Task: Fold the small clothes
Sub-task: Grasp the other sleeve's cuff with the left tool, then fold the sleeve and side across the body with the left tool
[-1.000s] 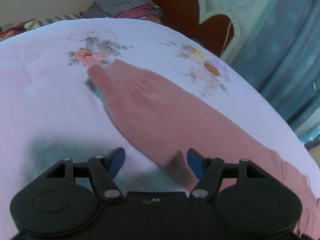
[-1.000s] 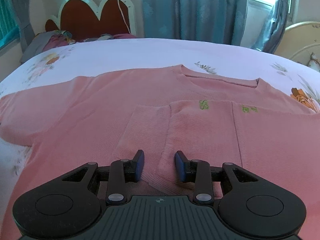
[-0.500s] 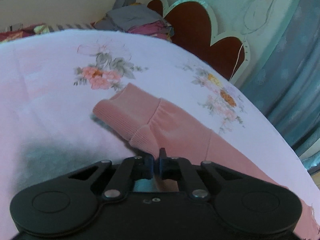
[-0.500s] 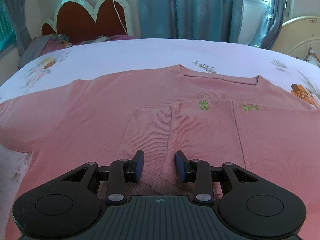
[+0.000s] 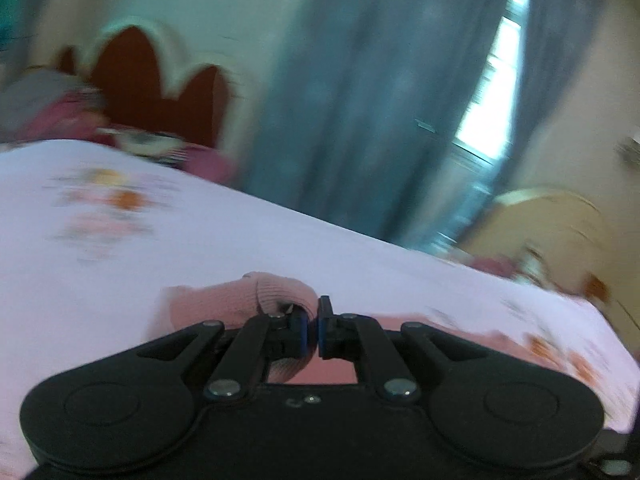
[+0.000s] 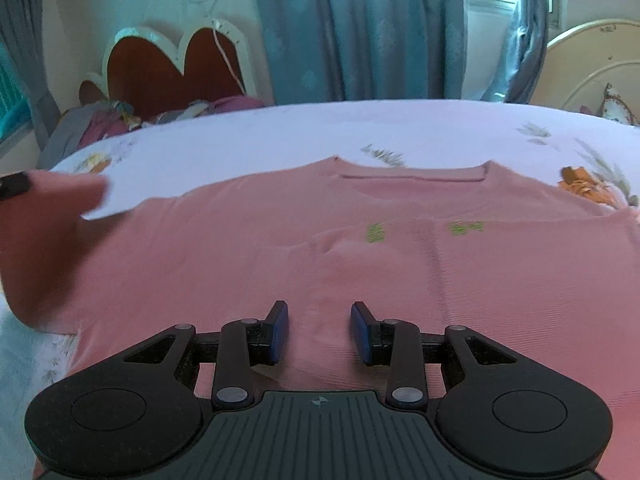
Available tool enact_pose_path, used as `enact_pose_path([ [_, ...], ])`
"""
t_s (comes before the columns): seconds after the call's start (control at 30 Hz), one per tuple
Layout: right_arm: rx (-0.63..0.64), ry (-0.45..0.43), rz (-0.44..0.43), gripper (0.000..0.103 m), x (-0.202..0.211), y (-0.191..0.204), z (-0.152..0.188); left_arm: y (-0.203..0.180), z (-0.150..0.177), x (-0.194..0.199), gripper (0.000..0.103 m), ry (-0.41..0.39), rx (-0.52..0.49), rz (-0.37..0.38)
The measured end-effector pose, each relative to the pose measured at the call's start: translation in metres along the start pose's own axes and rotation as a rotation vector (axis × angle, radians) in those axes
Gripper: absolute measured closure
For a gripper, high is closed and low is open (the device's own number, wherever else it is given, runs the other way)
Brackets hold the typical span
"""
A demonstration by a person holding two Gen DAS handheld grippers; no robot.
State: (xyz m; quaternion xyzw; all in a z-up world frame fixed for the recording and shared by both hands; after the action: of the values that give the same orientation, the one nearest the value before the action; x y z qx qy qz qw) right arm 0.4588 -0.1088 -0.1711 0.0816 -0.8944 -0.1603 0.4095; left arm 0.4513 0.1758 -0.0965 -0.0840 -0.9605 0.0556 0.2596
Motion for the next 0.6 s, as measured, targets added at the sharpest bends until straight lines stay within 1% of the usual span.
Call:
enact_pose_path([
  [0.1, -0.021, -0.022, 0.015, 0.068, 0.015, -0.018, -0.002, -0.059, 0.006, -0.019, 0.098, 0.02, -0.063, 0.115],
  [0.2, -0.044, -0.041, 0.045, 0.068, 0.03, -0.041, -0.002, -0.106, 0.017, -0.034, 0.098, 0.048, -0.101, 0.213],
  [0.27, -0.067, -0.042, 0.067, 0.068, 0.037, -0.059, -0.002, -0.135, 0.031, -0.047, 0.096, 0.087, -0.142, 0.274],
  [0.3, -0.078, -0.041, 0.074, 0.068, 0.04, -0.066, -0.002, -0.149, 0.043, -0.054, 0.091, 0.117, -0.179, 0.293],
  [0.37, -0.096, -0.04, 0.075, 0.068, 0.047, -0.077, -0.003, -0.168, 0.059, -0.064, 0.08, 0.175, -0.253, 0.292],
  [0.43, -0.104, -0.041, 0.06, 0.068, 0.054, -0.083, -0.004, -0.177, 0.074, -0.069, 0.076, 0.23, -0.303, 0.28],
  [0.47, -0.104, -0.045, 0.051, 0.068, 0.056, -0.084, -0.004, -0.178, 0.077, -0.068, 0.07, 0.243, -0.304, 0.275],
  [0.5, -0.101, -0.048, 0.037, 0.068, 0.058, -0.084, -0.005, -0.175, 0.079, -0.066, 0.056, 0.247, -0.296, 0.271],
  [0.53, -0.095, -0.048, 0.024, 0.068, 0.06, -0.083, -0.006, -0.17, 0.08, -0.062, 0.048, 0.245, -0.29, 0.263],
  [0.57, -0.089, -0.047, 0.013, 0.068, 0.061, -0.081, -0.006, -0.167, 0.081, -0.058, 0.037, 0.238, -0.291, 0.246],
  [0.6, -0.081, -0.045, -0.001, 0.068, 0.062, -0.078, -0.006, -0.166, 0.08, -0.053, 0.033, 0.227, -0.299, 0.221],
])
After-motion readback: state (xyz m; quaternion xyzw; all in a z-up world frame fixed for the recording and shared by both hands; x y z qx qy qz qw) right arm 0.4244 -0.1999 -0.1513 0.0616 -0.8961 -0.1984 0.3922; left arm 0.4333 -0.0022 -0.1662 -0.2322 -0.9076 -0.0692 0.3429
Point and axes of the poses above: each gripper's, at about its wrist camera, not at the fingertips, and x roughly against the way its jaws point, y to its left, z to its underside, the point moved 1 cm from there along -x, roughly the way its jaws point, and after that the axes turned 10 degrees about -x, right-handed, at the moved point
